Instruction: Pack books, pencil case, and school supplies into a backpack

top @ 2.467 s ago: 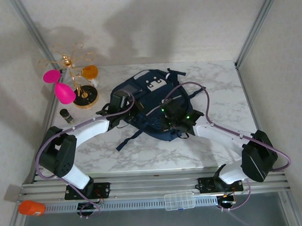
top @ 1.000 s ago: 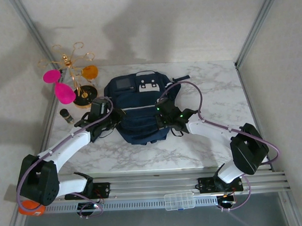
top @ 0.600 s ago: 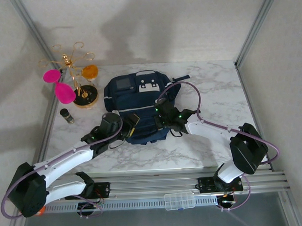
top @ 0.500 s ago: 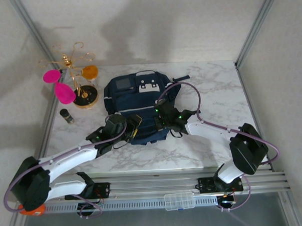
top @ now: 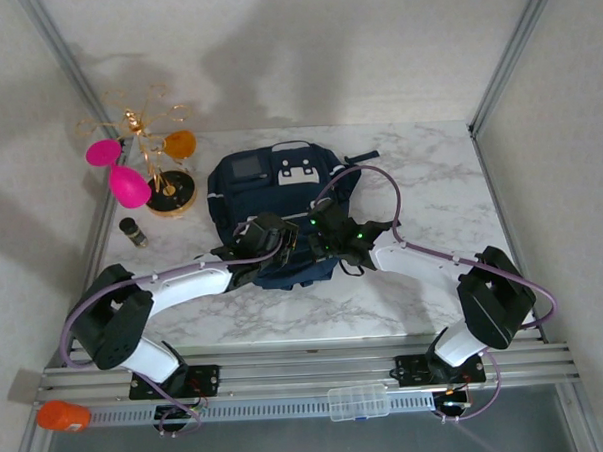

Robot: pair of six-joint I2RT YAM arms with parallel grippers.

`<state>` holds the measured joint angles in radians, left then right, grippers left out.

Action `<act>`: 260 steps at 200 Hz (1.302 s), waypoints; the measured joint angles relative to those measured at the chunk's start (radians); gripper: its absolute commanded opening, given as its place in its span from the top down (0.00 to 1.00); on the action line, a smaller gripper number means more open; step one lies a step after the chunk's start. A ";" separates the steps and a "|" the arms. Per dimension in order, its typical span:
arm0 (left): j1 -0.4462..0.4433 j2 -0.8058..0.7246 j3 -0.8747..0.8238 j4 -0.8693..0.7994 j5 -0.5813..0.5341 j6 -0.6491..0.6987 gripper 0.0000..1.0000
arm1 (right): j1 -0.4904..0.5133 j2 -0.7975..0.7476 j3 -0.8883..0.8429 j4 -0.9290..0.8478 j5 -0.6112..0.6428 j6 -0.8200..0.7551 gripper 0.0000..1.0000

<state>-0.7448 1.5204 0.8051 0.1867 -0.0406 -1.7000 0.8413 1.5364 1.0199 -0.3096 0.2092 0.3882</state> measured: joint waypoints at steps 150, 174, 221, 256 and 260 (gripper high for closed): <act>0.166 -0.243 -0.129 -0.103 0.132 0.339 1.00 | -0.126 0.113 0.114 0.036 -0.050 -0.059 1.00; 0.175 -0.242 -0.129 -0.107 0.133 0.375 0.97 | -0.127 0.143 0.139 0.030 -0.064 -0.068 1.00; 0.206 -0.274 -0.094 -0.232 0.132 0.520 0.11 | -0.203 0.037 0.120 0.018 -0.029 -0.085 0.37; 0.220 -0.377 -0.004 -0.442 -0.013 0.713 0.01 | -0.320 -0.199 0.029 0.061 0.028 -0.080 0.01; 0.222 -0.392 0.004 -0.458 -0.035 0.729 0.01 | -0.333 -0.220 0.014 0.074 0.034 -0.083 0.01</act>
<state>-0.5224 1.1286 0.8093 -0.2710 -0.0753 -0.9710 0.5087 1.3159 1.0336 -0.2352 0.2436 0.3050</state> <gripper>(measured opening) 0.992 0.978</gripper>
